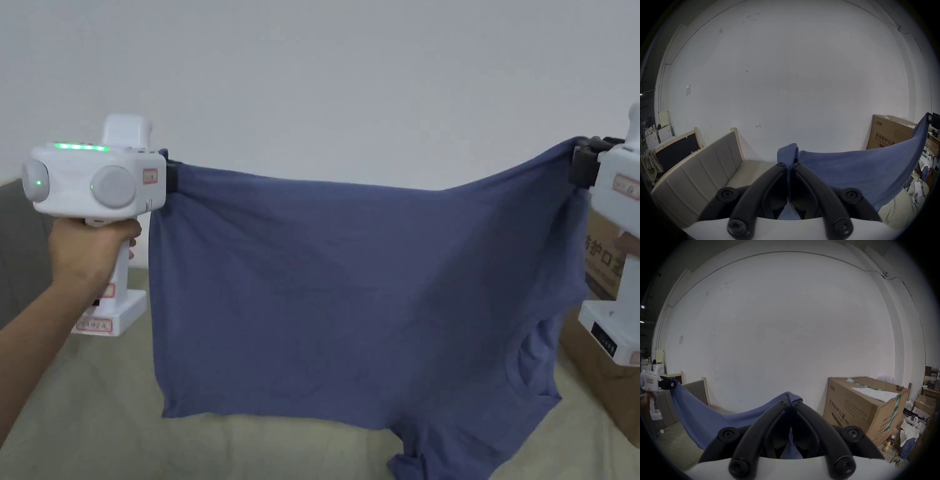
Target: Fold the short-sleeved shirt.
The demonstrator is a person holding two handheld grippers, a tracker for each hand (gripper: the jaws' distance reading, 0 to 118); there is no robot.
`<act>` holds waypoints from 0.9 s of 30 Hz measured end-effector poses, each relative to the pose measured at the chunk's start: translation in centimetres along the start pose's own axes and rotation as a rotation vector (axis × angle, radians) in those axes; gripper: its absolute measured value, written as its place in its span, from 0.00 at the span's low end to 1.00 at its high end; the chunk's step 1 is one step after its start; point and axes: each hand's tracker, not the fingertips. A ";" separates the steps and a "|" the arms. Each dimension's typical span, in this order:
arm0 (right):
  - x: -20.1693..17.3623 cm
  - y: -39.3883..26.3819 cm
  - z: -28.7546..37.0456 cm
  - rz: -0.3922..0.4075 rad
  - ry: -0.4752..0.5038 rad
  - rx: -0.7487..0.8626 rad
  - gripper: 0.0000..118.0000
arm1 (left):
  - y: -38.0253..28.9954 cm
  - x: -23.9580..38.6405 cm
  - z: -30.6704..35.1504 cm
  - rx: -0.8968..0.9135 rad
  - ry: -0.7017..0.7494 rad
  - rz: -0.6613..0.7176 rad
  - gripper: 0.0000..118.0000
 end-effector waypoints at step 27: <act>0.2 -28.9 21.7 -0.145 0.078 -0.518 0.00 | -33.3 -2.2 12.1 -0.539 -0.038 0.017 0.01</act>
